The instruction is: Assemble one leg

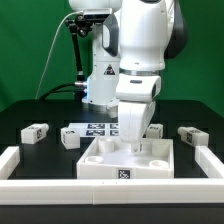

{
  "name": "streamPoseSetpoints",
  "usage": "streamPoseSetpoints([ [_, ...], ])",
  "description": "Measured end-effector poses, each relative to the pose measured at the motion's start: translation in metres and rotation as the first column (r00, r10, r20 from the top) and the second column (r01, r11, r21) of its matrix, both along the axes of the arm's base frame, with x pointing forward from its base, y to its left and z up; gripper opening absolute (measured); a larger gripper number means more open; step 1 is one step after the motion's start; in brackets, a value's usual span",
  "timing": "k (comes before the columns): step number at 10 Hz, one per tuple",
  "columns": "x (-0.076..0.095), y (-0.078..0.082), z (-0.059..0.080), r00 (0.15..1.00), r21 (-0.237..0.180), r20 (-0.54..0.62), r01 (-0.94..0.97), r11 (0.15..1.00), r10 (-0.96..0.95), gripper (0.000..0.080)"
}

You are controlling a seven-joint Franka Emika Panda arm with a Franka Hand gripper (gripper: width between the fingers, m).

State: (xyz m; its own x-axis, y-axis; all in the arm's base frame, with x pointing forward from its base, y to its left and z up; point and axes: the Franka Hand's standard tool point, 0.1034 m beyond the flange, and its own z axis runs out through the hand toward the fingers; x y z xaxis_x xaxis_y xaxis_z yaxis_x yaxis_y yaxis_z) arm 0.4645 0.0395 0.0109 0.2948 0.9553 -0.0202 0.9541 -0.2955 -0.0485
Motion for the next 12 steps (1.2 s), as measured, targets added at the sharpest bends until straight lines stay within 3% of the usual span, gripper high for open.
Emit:
streamPoseSetpoints([
  [2,0.000,0.000,0.000,1.000,0.000,0.000,0.000,1.000,0.000,0.0101],
  [4,0.001,0.000,0.001,1.000,0.001,0.005,0.000,1.000,0.000,0.0057],
  [8,0.002,0.000,0.001,1.000,0.001,0.007,0.000,1.000,0.000,0.0058],
  [12,0.015,-0.018,0.003,0.966,0.011,0.013,-0.259,0.966,0.259,0.0058],
])
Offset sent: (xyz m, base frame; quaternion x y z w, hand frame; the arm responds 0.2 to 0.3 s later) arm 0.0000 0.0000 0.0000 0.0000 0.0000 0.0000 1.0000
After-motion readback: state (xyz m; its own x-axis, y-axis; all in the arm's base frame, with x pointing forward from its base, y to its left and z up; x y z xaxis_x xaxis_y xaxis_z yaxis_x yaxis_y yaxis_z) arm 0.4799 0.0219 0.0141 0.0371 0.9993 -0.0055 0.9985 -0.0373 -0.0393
